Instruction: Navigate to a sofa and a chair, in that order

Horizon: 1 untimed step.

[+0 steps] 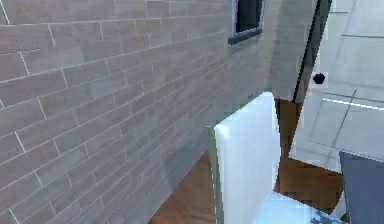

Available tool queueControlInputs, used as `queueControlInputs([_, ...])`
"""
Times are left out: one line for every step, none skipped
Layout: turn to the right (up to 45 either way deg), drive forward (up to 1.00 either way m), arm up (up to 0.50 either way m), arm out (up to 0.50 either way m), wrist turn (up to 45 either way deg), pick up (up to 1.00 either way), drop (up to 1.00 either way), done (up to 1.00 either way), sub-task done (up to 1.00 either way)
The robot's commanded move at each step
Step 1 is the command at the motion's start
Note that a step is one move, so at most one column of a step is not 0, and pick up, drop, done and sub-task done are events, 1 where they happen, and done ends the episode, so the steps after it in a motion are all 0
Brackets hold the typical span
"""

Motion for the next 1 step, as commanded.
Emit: queueControlInputs([-45.0, 0.0, 0.0, 0.0, 0.0, 0.0, 0.0, 0.0, 0.0])
